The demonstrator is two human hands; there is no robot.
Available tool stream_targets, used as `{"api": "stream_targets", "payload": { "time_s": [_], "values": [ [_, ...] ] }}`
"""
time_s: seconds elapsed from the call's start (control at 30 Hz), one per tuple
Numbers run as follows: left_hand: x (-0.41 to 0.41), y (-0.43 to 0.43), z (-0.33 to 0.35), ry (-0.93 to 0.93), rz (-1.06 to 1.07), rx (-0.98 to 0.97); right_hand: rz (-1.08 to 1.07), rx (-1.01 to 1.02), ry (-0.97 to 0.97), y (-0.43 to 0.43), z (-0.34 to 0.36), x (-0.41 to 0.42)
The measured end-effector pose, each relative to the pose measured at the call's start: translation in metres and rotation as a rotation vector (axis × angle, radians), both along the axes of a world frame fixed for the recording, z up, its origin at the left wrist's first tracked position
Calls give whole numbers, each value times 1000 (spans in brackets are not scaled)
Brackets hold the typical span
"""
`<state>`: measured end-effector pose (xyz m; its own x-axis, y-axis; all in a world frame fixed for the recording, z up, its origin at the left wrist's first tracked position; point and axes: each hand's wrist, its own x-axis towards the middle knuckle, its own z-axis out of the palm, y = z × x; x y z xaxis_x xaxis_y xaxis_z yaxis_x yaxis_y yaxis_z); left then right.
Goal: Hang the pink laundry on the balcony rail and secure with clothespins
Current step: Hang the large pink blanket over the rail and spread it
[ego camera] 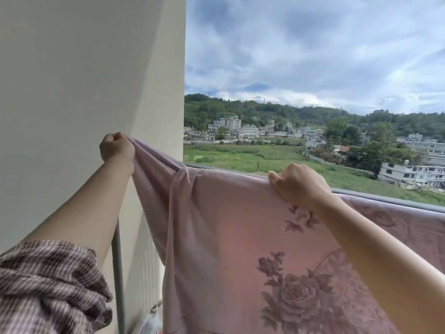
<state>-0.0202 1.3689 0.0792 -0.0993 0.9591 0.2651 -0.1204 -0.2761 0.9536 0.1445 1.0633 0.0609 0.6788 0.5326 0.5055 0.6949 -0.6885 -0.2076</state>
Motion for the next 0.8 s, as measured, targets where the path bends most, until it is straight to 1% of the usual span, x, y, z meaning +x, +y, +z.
{"api": "stream_targets", "payload": {
  "time_s": [0.03,0.1,0.17,0.23,0.33,0.37,0.47,0.5,0.57,0.63,0.7,0.8],
  "values": [
    [-6,13,-5,-1,-40,-5,-5,7,-11,1,-1,1],
    [-13,24,-18,3,-268,-8,13,38,-41,6,-2,-2],
    [-16,24,-31,103,-471,-11,67,73,-84,20,0,-11],
    [-17,20,-44,173,-562,14,161,78,-108,43,3,-27],
    [-25,11,-65,184,-635,-9,327,57,-115,89,4,-49],
    [-30,8,-74,221,-690,-42,366,40,-120,104,3,-55],
    [-43,-4,-106,405,-868,-112,426,-15,-167,144,-3,-70],
    [-45,-8,-115,438,-874,-112,432,-26,-190,154,-6,-73],
    [-46,-5,-126,420,-787,-79,434,-40,-243,166,-11,-76],
    [-50,11,-122,393,-617,-9,418,-41,-290,171,-17,-72],
    [-59,32,-104,370,-443,70,371,-34,-320,170,-21,-67],
    [-69,55,-62,384,-189,242,327,9,-289,169,-19,-65]
  ]
}}
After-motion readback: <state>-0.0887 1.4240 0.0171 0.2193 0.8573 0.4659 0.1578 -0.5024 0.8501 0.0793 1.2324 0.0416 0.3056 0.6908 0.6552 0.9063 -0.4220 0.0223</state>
